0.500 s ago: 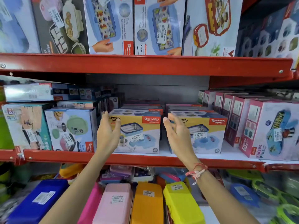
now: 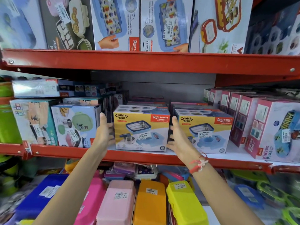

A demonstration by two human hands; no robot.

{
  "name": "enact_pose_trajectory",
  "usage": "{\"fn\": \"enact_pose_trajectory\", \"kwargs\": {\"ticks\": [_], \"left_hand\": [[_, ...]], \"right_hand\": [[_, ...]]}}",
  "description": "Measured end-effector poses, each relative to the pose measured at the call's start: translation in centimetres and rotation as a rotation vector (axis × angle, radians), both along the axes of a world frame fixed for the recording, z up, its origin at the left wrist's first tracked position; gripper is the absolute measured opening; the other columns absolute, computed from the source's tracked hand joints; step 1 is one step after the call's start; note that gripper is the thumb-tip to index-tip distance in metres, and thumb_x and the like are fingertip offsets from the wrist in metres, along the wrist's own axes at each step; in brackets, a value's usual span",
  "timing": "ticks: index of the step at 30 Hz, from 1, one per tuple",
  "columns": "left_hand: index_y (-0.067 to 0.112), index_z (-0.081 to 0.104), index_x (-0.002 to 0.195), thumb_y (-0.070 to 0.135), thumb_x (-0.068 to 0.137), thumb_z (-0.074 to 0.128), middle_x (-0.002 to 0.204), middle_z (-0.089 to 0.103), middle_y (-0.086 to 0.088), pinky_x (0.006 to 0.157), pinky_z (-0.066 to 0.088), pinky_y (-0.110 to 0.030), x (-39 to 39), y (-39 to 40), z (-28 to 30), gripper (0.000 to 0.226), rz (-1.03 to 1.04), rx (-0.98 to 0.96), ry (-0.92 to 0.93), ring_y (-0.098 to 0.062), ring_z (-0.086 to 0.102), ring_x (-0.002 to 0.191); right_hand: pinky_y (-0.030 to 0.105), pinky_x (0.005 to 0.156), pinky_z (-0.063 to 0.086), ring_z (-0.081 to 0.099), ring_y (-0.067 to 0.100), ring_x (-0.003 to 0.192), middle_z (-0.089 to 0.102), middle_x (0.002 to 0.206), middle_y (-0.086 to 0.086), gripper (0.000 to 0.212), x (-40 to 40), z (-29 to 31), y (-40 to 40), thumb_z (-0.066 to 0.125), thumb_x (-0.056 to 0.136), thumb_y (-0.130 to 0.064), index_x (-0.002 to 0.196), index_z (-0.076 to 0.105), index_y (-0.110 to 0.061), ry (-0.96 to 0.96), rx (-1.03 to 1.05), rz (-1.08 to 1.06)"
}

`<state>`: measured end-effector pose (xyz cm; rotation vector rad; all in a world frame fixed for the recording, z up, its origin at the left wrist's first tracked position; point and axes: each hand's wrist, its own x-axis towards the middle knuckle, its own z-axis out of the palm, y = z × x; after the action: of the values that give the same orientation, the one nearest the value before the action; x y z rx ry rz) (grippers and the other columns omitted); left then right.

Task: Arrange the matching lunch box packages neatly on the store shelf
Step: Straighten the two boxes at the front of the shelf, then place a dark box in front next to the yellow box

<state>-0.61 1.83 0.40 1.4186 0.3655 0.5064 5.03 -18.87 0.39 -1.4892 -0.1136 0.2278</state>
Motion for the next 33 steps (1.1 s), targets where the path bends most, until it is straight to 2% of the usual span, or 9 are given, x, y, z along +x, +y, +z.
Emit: {"fn": "enact_pose_trajectory", "kwargs": {"ticks": [4,8,12,18,21,24,26,29,33], "left_hand": [[0.006,0.059,0.107,0.061,0.092,0.022,0.115,0.061,-0.021,0.086,0.049,-0.044,-1.2,1.4,0.4,0.068,0.011,0.002,-0.091,-0.031,0.063,0.094],[0.011,0.064,0.096,0.053,0.093,0.037,0.079,0.073,-0.002,0.074,0.054,-0.040,-1.4,2.6,1.1,0.050,-0.017,0.054,-0.117,-0.020,0.068,0.076],[0.012,0.063,0.081,0.042,0.091,0.050,0.046,0.066,0.006,0.055,0.059,-0.030,-1.1,3.2,1.3,0.034,-0.115,0.088,-0.112,-0.007,0.063,0.044],[0.001,0.063,0.115,0.016,0.090,0.056,0.088,0.077,-0.007,0.062,0.059,-0.023,-0.6,5.4,0.2,0.030,-0.269,0.096,-0.063,-0.016,0.073,0.076],[0.009,0.060,0.118,0.005,0.086,0.062,0.095,0.074,-0.003,0.063,0.056,-0.016,-0.2,5.1,-0.4,0.032,-0.244,0.192,-0.062,-0.012,0.069,0.081],[-0.002,0.053,0.127,-0.008,0.079,0.065,0.114,0.069,-0.012,0.077,0.056,-0.015,0.7,5.0,-1.4,0.049,-0.191,0.284,-0.107,-0.022,0.065,0.103],[-0.007,0.049,0.130,-0.015,0.076,0.064,0.126,0.060,-0.017,0.085,0.052,-0.015,1.3,4.8,-2.1,0.057,-0.132,0.286,-0.148,-0.026,0.059,0.115],[-0.007,0.050,0.128,-0.020,0.075,0.062,0.122,0.059,-0.014,0.075,0.054,-0.010,1.8,4.2,-2.9,0.056,-0.048,0.280,-0.170,-0.022,0.058,0.110],[-0.004,0.053,0.127,-0.019,0.074,0.063,0.118,0.059,-0.008,0.069,0.053,-0.008,2.2,3.8,-3.9,0.056,-0.007,0.299,-0.176,-0.017,0.059,0.107]], "right_hand": [[0.036,0.089,0.046,0.062,0.022,0.095,0.066,0.091,0.002,0.054,0.0,0.7,-1.2,0.031,0.095,-0.058,0.097,0.063,-0.014,-0.070,0.153,-0.075],[0.039,0.102,0.044,0.063,0.024,0.105,0.068,0.098,0.002,0.043,0.2,1.9,-1.6,0.044,0.094,-0.051,0.101,0.063,-0.013,-0.149,0.199,-0.111],[0.039,0.101,0.049,0.069,0.020,0.101,0.077,0.095,0.002,0.043,0.4,1.8,-1.8,0.056,0.090,-0.045,0.102,0.070,-0.005,-0.287,0.096,-0.065],[0.041,0.101,0.046,0.067,0.025,0.109,0.076,0.107,0.005,0.030,1.7,1.5,-2.6,0.063,0.088,-0.033,0.110,0.072,-0.014,-0.350,0.116,0.093],[0.039,0.105,0.047,0.063,0.016,0.117,0.067,0.127,0.003,0.051,2.4,0.5,-2.6,0.069,0.085,-0.019,0.133,0.055,-0.013,-0.439,-0.013,0.102],[0.032,0.105,0.046,0.052,0.012,0.126,0.050,0.143,0.000,0.073,2.9,-1.0,-1.9,0.071,0.082,-0.008,0.146,0.037,-0.013,-0.520,-0.186,0.056],[0.025,0.099,0.048,0.053,0.008,0.120,0.053,0.137,0.000,0.076,2.8,-1.9,-1.2,0.068,0.083,0.000,0.148,0.031,-0.012,-0.568,-0.266,0.015],[0.038,0.102,0.049,0.059,0.010,0.112,0.061,0.131,0.007,0.077,2.8,-3.1,-0.2,0.067,0.083,0.002,0.149,0.029,-0.013,-0.625,-0.327,-0.068],[0.040,0.095,0.054,0.067,0.022,0.107,0.068,0.123,0.013,0.077,3.3,-4.6,0.4,0.067,0.085,-0.003,0.150,0.028,-0.016,-0.656,-0.414,-0.127]]}}
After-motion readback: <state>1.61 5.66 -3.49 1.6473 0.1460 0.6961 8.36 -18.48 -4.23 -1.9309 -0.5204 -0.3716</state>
